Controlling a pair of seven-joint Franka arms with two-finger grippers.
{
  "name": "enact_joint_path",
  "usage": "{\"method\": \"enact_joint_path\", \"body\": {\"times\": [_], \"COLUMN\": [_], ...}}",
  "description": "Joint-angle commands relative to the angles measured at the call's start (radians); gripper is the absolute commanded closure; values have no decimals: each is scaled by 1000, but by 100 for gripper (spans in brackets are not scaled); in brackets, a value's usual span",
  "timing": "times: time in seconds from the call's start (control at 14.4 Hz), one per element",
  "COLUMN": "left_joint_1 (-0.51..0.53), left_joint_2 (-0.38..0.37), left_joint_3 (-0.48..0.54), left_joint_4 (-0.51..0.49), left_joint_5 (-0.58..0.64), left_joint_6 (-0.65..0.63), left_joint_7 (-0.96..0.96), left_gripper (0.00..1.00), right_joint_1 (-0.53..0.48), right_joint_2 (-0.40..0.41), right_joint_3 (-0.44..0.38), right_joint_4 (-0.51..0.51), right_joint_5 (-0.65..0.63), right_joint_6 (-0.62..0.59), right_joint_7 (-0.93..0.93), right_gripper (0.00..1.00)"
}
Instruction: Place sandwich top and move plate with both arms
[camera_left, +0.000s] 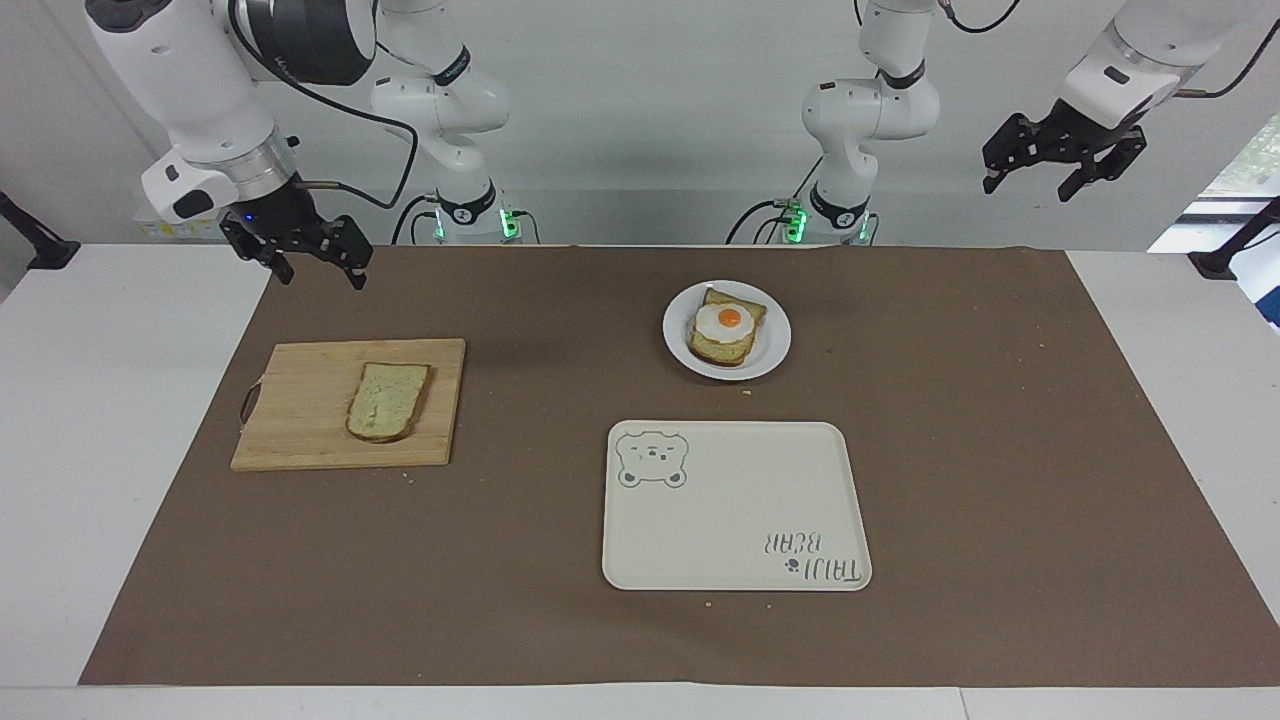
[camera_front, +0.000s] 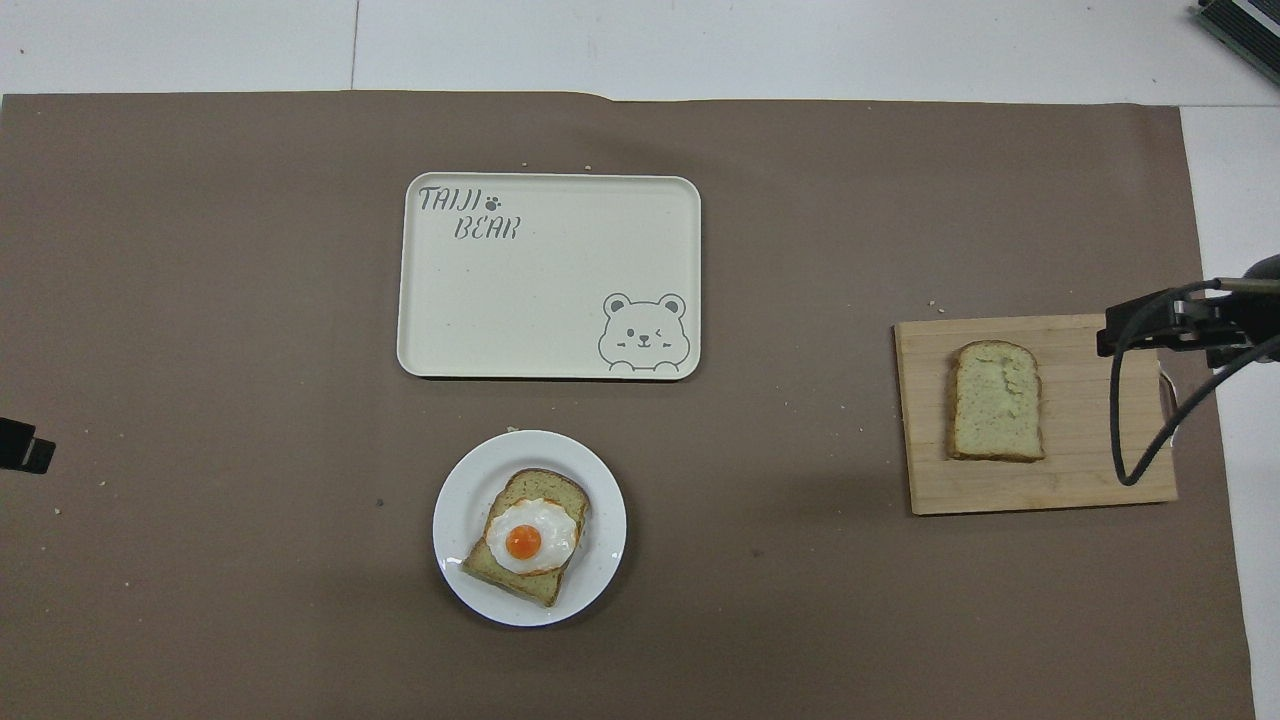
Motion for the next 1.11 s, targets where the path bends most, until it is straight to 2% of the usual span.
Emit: {"method": "enact_joint_path", "body": {"times": [0.0,0.62,1.04], "left_joint_1": [4,4,4], "left_joint_2": [-17,-17,-17], "left_joint_3": [-4,-4,-4], "left_joint_4": [-15,-15,-15], "left_joint_5": [11,11,11], "left_joint_6": [-9,-9,-9], "left_joint_7": [-3,-3,-3], "left_gripper": [0,0,0], "right_joint_1": [-2,-2,-2], "right_joint_2": [-27,-30,-46], "right_joint_3": [4,7,6], "right_joint_4": [-34,-29,-63], "right_joint_5": [3,-5,-7], "right_joint_6": [6,-17,32], "right_joint_7": [-14,-14,-31], "right_gripper": [0,0,0]}}
